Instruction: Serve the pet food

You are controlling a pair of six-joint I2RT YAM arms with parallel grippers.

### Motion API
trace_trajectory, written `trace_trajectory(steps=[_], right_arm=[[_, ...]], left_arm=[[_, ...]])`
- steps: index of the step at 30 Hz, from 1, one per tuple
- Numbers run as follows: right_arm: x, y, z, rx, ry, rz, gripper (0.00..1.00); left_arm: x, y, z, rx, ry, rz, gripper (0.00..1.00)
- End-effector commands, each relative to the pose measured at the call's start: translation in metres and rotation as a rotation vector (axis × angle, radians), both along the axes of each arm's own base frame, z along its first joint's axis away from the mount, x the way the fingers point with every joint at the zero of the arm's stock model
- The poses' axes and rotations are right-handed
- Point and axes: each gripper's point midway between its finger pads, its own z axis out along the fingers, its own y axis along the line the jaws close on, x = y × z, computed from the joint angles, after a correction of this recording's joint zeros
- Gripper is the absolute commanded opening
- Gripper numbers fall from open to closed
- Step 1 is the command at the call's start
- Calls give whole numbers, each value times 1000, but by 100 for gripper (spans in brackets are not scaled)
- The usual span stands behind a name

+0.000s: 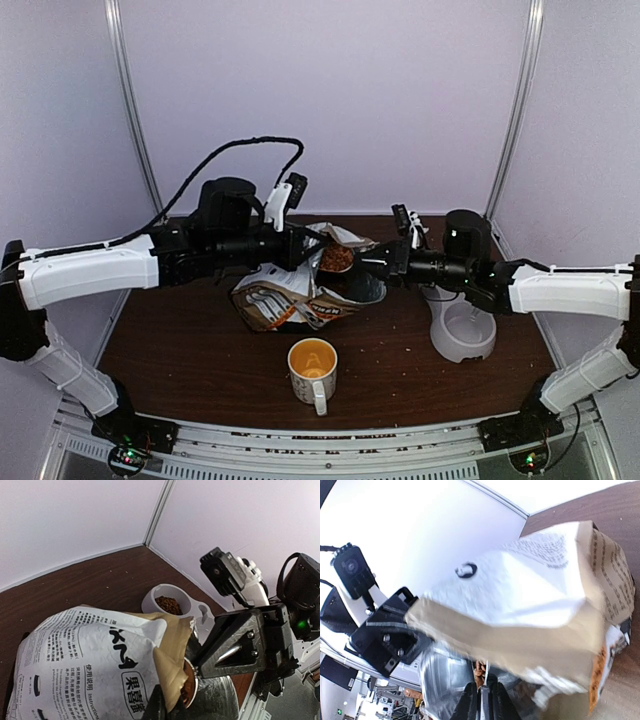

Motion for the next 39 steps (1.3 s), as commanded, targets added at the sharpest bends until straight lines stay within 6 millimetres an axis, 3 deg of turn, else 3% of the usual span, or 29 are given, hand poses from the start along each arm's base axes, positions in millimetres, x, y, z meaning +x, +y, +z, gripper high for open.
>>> trace_trajectory(steps=[1, 11, 19, 34, 39], right_arm=[[-1, -16, 9, 37, 25, -40, 0], [-15, -25, 5, 55, 81, -18, 0], [-32, -36, 14, 85, 95, 6, 0], [-36, -74, 54, 230, 45, -53, 0], [-32, -98, 62, 283, 28, -107, 0]], left_arm=[[3, 15, 28, -45, -83, 37, 0], [14, 35, 30, -37, -72, 135, 0], [28, 50, 28, -55, -37, 210, 0], [32, 63, 22, -29, -28, 251, 0], [32, 65, 24, -33, -29, 258, 0]])
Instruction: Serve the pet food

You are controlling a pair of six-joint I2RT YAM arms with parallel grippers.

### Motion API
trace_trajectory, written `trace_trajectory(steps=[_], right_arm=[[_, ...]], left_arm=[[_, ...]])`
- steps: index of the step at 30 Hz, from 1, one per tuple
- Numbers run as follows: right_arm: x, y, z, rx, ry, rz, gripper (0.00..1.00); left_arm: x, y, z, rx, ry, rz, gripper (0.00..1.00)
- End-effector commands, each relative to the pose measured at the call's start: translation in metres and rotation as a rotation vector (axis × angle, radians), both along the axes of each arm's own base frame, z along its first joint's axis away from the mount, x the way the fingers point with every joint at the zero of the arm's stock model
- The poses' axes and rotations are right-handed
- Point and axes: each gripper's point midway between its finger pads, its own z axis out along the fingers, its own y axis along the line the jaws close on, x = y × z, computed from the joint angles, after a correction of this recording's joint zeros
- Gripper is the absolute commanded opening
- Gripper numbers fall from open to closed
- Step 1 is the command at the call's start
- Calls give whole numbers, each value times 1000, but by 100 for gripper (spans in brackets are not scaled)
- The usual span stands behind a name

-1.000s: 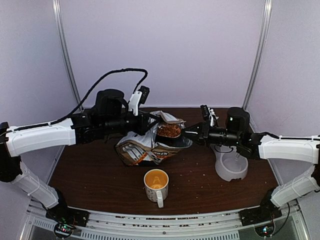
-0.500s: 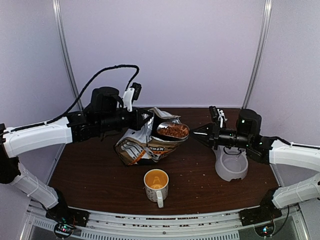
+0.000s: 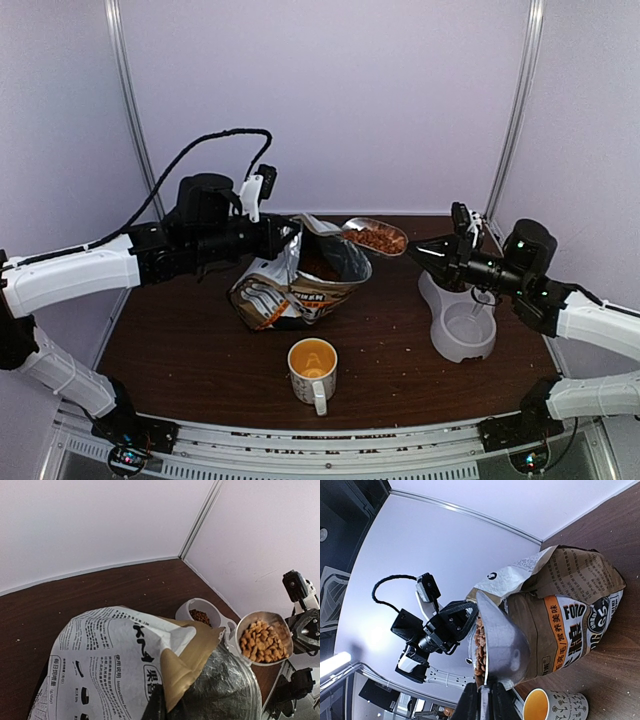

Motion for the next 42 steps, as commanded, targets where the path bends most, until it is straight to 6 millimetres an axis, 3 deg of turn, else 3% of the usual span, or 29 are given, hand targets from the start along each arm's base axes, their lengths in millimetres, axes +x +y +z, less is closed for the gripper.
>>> trace_trajectory(steps=[1, 7, 12, 14, 22, 29, 36, 42], right_arm=[[-1, -24, 21, 86, -50, -41, 0], [9, -68, 19, 153, -45, -187, 0], [15, -107, 7, 183, -19, -333, 0], [18, -124, -5, 190, 12, -403, 0], [17, -185, -95, 120, 228, -703, 0], [1, -212, -135, 26, 324, -856, 0], [-13, -217, -163, -35, 418, -886, 0], [-28, -226, -162, -138, 423, -923, 0]], left_arm=[[3, 11, 14, -29, -26, 41, 0], [3, 11, 14, -25, -25, 36, 0], [3, 12, 17, -26, -32, 40, 0], [3, 13, 16, -23, -32, 42, 0], [1, 17, 18, -22, -40, 48, 0], [0, 20, 18, -14, -47, 52, 0], [-1, 22, 19, -11, -58, 49, 0], [-2, 24, 20, 2, -70, 45, 0]])
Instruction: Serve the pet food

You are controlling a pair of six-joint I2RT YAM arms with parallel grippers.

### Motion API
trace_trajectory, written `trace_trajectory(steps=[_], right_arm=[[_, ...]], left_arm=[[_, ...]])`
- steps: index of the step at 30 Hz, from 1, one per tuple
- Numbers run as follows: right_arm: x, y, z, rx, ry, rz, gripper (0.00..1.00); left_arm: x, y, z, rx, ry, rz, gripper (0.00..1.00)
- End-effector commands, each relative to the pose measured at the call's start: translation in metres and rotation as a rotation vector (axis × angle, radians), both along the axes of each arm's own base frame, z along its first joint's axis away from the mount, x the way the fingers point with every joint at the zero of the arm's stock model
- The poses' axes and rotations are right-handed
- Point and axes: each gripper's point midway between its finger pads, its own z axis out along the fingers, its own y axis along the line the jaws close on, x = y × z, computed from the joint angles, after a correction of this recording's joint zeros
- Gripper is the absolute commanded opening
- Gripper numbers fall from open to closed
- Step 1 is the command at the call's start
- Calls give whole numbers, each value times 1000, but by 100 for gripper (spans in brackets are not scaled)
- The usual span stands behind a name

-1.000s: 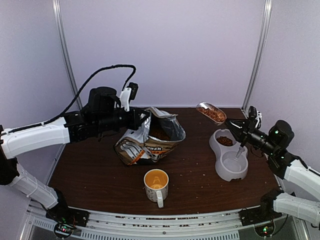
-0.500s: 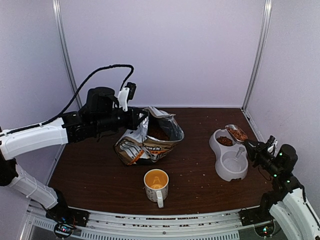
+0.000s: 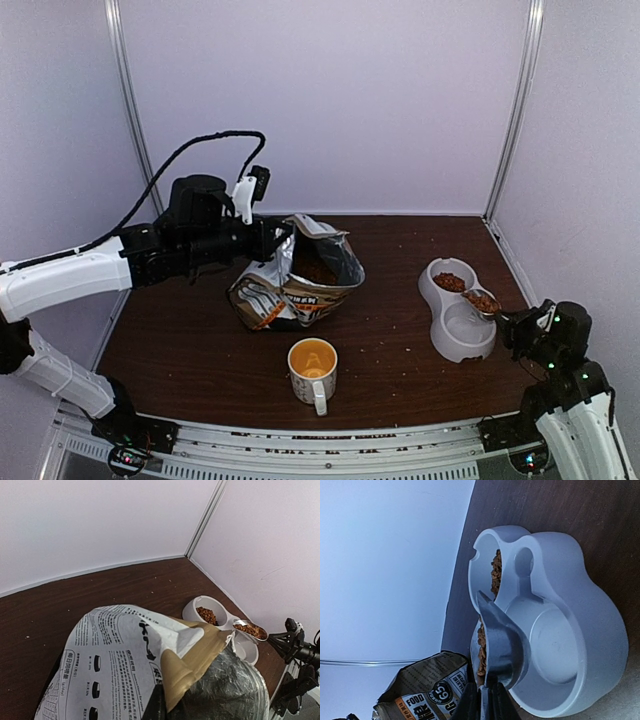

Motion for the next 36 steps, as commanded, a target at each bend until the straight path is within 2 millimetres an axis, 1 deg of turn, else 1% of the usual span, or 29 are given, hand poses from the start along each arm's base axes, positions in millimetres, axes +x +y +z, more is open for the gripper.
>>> trace_trajectory(steps=[1, 5, 16, 24, 33, 36], right_arm=[[-12, -11, 6, -92, 33, -30, 0], [-18, -12, 6, -119, 57, -22, 0], [-35, -12, 16, -250, 137, 52, 0], [-46, -14, 30, -353, 198, 104, 0], [-63, -24, 46, -481, 301, 147, 0], [-64, -25, 54, -517, 323, 170, 0]], left_arm=[[2, 11, 19, -21, -62, 19, 0], [1, 8, 20, -21, -68, 4, 0], [-2, 8, 19, -41, -71, -13, 0], [-4, 8, 21, -53, -79, -25, 0], [-6, 8, 21, -52, -89, -35, 0], [-6, 8, 22, -50, -95, -39, 0]])
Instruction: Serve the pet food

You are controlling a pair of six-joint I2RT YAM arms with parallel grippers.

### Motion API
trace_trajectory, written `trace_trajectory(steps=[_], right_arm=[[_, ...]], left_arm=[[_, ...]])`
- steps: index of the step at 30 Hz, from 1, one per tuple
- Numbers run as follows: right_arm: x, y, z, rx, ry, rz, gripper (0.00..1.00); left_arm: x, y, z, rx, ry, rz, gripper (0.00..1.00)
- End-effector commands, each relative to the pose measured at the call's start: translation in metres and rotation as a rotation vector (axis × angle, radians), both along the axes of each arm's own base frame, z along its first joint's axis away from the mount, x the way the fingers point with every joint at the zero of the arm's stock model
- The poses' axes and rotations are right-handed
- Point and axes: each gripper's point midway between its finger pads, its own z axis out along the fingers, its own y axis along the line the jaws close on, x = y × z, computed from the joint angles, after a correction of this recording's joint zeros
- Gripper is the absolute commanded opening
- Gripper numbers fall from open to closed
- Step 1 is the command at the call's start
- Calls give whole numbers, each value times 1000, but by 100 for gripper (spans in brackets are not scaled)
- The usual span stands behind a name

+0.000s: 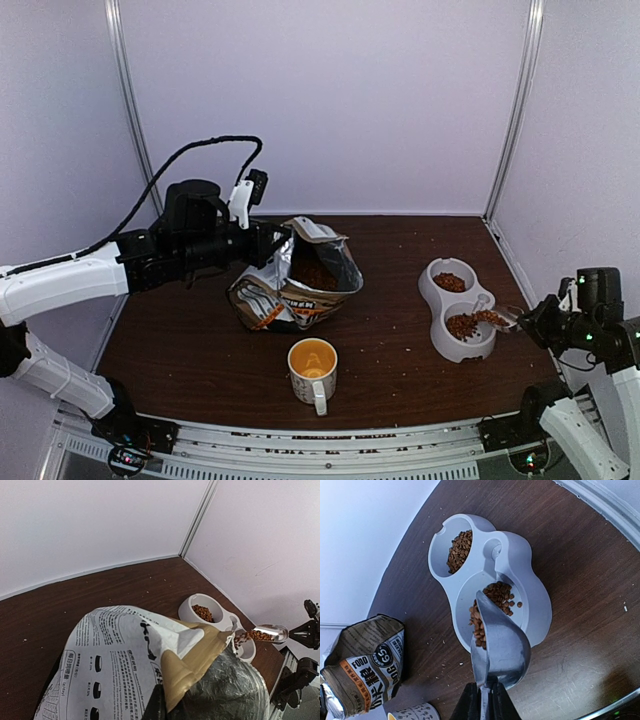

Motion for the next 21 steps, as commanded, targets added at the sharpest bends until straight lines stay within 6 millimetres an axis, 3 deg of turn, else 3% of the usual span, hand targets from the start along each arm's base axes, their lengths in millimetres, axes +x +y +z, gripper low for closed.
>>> trace_trajectory(steps=[1, 7, 14, 21], right_arm=[[-7, -9, 10, -103, 46, 28, 0], [-7, -7, 23, -157, 100, 100, 0], [-5, -11, 24, -236, 196, 170, 0], [13, -5, 36, -261, 149, 226, 0]], left_arm=[[0, 5, 26, -49, -75, -6, 0], [0, 5, 28, -43, -93, -17, 0], [2, 1, 29, -52, -106, -32, 0], [3, -5, 31, -67, -108, -53, 0]])
